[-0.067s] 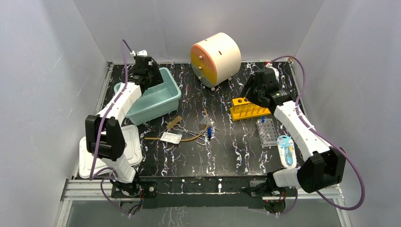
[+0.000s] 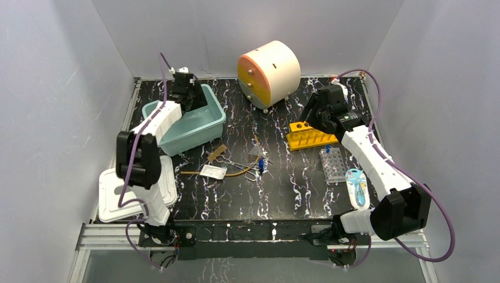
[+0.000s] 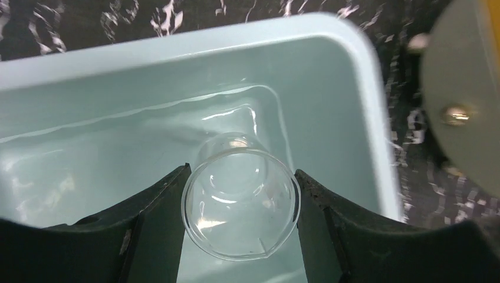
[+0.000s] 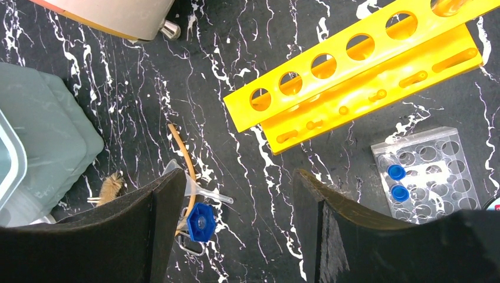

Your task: Organize the chemistry lab equipment

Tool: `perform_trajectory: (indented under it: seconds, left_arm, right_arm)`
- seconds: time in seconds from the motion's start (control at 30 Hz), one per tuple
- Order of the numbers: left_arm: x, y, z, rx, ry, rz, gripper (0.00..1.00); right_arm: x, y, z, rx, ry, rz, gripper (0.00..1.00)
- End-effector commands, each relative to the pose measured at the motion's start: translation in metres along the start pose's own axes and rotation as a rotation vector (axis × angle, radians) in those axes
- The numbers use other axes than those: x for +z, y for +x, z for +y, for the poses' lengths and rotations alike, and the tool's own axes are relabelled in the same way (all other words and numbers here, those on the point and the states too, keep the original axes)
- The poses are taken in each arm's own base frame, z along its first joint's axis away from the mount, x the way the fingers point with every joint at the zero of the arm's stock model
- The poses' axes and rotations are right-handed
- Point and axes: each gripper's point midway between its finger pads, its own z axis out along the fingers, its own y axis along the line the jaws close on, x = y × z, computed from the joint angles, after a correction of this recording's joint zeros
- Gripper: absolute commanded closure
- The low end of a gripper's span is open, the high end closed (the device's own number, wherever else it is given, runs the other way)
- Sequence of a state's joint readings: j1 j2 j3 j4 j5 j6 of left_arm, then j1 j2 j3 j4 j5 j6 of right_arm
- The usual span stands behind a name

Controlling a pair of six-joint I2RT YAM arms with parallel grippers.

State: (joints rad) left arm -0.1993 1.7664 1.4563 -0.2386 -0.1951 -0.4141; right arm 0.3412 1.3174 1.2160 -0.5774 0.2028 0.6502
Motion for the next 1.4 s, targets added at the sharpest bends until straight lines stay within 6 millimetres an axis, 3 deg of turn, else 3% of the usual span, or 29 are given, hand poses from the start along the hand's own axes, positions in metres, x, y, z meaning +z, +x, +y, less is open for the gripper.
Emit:
perform_trajectory:
  seconds: [0.0,0.07,0.2,0.5,0.7,0.83,1.1,1.37]
  left_arm:
    - [0.051,0.017,-0.002,-0.012,0.022,0.062,0.52]
    - [0.069,0.021,-0.002,-0.005,0.007,0.074,0.52]
    - [0.081,0.025,-0.004,-0.008,0.019,0.069,0.52]
    - [0.089,0.028,-0.007,-0.003,0.033,0.060,0.51]
    - [0.092,0.031,-0.013,0.075,0.029,0.058,0.45]
    - [0.092,0.031,-0.012,0.096,0.006,0.063,0.37]
    - [0.060,-0.005,-0.020,0.090,0.025,0.011,0.14]
    - [-0.003,-0.037,-0.031,0.061,0.098,-0.036,0.12]
  right_arm:
    - [-0.010,-0.024,0.012,-0.003,-0.026,-0.058,0.25]
    - [-0.010,-0.025,0.012,0.000,-0.023,-0.058,0.25]
    - [-0.010,-0.025,0.010,0.002,-0.015,-0.059,0.25]
    - [-0.009,-0.024,0.009,0.001,-0.008,-0.058,0.25]
    - [-0.009,-0.024,0.010,0.002,-0.013,-0.054,0.25]
    - [-0.008,-0.023,0.010,0.001,-0.015,-0.050,0.25]
    - [-0.009,-0.022,0.011,0.002,-0.020,-0.046,0.25]
    - [-0.006,-0.024,0.016,-0.028,-0.038,-0.038,0.25]
